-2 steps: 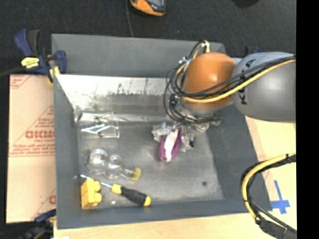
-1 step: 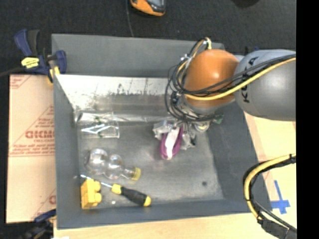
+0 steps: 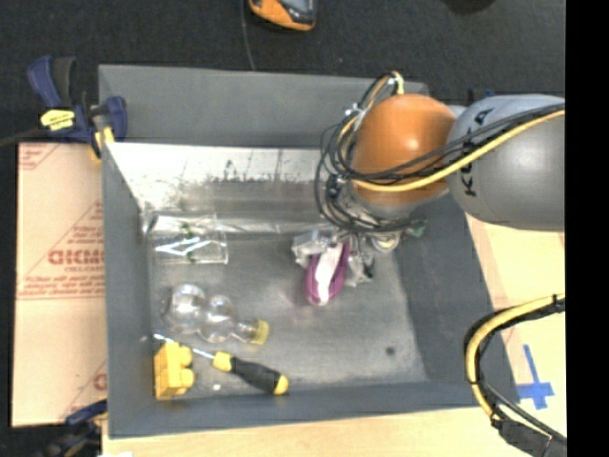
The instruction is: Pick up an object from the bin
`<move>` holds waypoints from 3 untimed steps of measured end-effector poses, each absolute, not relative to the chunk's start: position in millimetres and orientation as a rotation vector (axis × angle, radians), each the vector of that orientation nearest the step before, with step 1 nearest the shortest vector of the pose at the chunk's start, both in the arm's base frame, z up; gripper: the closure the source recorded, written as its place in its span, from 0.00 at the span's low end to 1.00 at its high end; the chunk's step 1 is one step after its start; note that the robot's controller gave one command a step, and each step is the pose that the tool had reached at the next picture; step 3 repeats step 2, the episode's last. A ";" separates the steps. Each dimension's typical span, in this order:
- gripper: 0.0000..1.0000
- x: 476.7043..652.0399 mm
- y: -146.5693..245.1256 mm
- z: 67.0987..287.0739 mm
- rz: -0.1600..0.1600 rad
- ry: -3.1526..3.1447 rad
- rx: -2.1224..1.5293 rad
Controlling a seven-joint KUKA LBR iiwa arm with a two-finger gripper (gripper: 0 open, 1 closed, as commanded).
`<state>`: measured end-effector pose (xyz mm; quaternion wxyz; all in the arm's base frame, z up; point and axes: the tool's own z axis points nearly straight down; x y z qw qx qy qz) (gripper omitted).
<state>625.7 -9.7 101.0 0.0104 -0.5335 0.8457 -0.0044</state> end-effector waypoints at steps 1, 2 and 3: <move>1.00 624.1 -9.9 124.0 -0.009 2.646 -1.663; 1.00 623.4 -10.1 168.7 -0.005 2.648 -1.664; 1.00 623.4 -10.1 168.7 -0.005 2.648 -1.664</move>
Offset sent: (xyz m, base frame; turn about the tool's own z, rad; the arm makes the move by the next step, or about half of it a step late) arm -0.0020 0.0000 0.1103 0.0017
